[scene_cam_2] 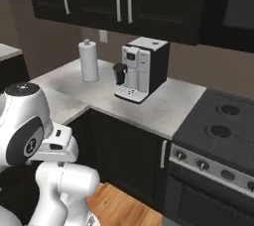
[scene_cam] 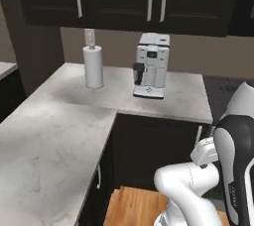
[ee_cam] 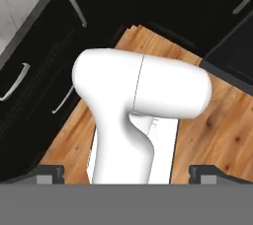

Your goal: Pick the cup and bowl from the counter and place them on the counter next to the sink.

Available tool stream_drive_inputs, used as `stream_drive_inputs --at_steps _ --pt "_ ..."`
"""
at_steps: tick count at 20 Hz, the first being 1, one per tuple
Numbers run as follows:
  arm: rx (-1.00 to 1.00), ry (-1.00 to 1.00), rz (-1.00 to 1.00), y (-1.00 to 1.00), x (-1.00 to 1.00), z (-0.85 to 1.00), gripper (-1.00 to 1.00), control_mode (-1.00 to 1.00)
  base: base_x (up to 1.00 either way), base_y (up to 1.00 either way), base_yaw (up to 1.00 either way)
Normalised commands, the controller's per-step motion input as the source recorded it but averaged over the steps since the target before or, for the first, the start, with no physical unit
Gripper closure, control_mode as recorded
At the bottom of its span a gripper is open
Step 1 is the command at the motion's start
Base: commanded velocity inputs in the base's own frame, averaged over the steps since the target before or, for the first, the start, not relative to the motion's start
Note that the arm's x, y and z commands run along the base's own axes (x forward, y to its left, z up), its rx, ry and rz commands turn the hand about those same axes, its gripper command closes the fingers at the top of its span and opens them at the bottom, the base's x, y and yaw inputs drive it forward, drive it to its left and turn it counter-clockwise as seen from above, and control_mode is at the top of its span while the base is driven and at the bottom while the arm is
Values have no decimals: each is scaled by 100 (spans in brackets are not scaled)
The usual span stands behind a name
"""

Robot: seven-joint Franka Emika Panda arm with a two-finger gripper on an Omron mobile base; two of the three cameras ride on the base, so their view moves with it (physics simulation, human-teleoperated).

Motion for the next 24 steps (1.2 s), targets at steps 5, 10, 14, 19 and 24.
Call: stream_drive_inputs --at_steps 5,10,14,19,24 --pt "0 0 0 0 0 0 -100 100 4 -22 -59" --pt "0 0 0 0 0 0 -100 100 6 -45 -50" --pt "0 0 0 0 0 0 -100 100 -23 -94 -31" --pt "0 0 0 0 0 0 -100 100 -17 -100 -12" --pt "0 0 0 0 0 0 -100 100 13 -100 -2"
